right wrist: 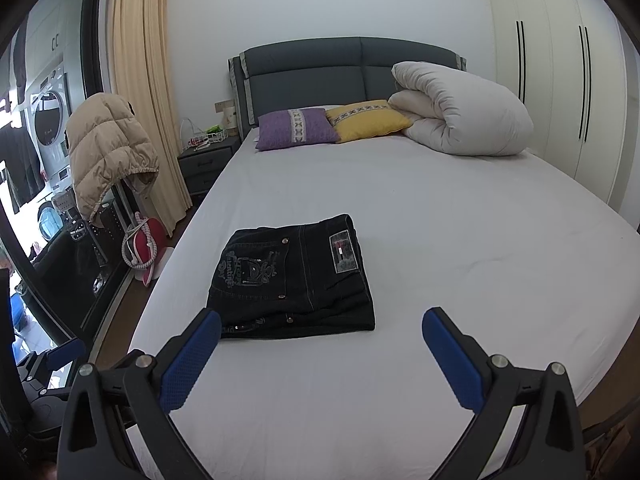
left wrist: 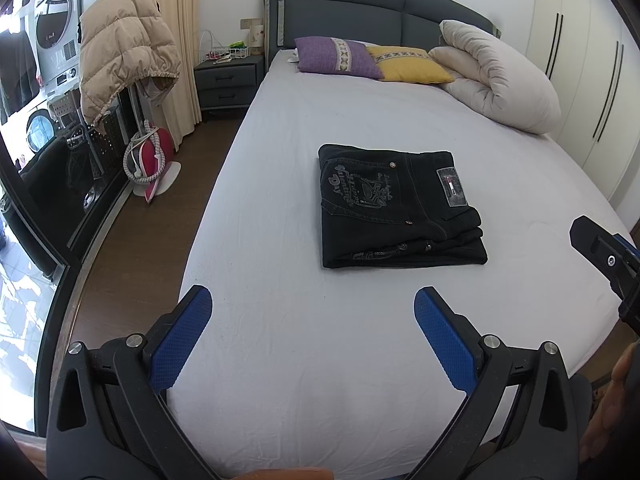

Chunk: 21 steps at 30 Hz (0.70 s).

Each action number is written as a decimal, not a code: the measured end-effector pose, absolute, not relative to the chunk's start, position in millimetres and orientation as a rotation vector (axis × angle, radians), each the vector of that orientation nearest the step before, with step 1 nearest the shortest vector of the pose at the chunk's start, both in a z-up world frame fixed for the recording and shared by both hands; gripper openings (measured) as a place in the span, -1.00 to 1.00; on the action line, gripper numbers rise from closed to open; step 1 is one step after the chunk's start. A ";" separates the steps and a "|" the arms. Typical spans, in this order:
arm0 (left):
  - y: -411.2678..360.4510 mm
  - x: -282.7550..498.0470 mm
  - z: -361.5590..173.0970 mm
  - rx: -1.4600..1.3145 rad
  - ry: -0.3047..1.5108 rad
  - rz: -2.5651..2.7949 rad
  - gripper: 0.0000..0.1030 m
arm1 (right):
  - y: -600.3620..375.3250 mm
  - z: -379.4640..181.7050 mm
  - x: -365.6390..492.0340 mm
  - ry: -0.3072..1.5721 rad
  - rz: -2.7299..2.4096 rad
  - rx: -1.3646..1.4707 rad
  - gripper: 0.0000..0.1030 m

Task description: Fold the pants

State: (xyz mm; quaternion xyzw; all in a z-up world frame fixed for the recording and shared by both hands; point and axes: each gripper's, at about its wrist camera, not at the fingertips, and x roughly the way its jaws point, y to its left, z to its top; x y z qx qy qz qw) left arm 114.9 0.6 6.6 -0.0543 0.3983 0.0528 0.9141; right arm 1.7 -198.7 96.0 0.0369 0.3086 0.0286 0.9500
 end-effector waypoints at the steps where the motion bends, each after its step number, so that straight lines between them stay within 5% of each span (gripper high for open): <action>1: 0.6 114.9 6.5 -0.112 0.820 0.109 1.00 | -198.8 95.4 1.9 0.629 0.059 0.075 1.00; 21: 1.8 115.6 3.6 -0.111 0.826 0.106 1.00 | -198.9 94.3 2.7 0.633 0.062 0.074 1.00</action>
